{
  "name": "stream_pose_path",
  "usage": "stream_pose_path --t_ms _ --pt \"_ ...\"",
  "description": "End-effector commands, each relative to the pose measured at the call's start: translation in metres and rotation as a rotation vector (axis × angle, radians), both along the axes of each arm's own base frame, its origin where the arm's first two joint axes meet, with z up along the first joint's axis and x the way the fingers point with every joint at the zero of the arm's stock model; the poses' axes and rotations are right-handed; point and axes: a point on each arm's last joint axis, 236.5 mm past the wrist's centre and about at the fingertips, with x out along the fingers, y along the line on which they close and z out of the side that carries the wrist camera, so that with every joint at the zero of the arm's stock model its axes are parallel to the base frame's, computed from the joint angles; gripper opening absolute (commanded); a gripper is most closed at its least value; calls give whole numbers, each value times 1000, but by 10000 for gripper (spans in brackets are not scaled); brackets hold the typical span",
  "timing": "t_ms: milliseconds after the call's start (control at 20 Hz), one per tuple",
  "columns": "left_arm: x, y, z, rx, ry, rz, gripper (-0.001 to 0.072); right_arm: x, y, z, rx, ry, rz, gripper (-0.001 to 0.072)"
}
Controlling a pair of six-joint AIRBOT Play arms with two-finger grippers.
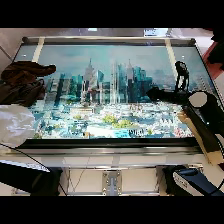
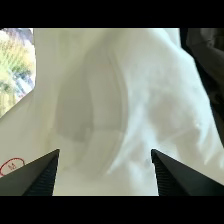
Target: Fold the shirts.
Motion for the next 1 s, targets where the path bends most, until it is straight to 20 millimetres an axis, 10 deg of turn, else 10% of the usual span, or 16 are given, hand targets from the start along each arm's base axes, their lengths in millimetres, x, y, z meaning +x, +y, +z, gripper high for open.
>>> stream_pose_path --t_ms 0,250,300,400,950 --pt "9 6 -34 -57 -53 23 666 0 2 1 38 19 -32 501" --pt "41 17 -40 -35 -186 23 660 0 10 5 91 24 -35 500" --pt "44 13 -40 -45 -200 4 565 0 11 6 99 25 -35 500" --pt "58 1 -32 -95 -263 -17 26 1 11 7 106 20 -39 500" --pt "143 -180 171 -516 -864 -565 12 11 1 11 63 -33 -59 500"
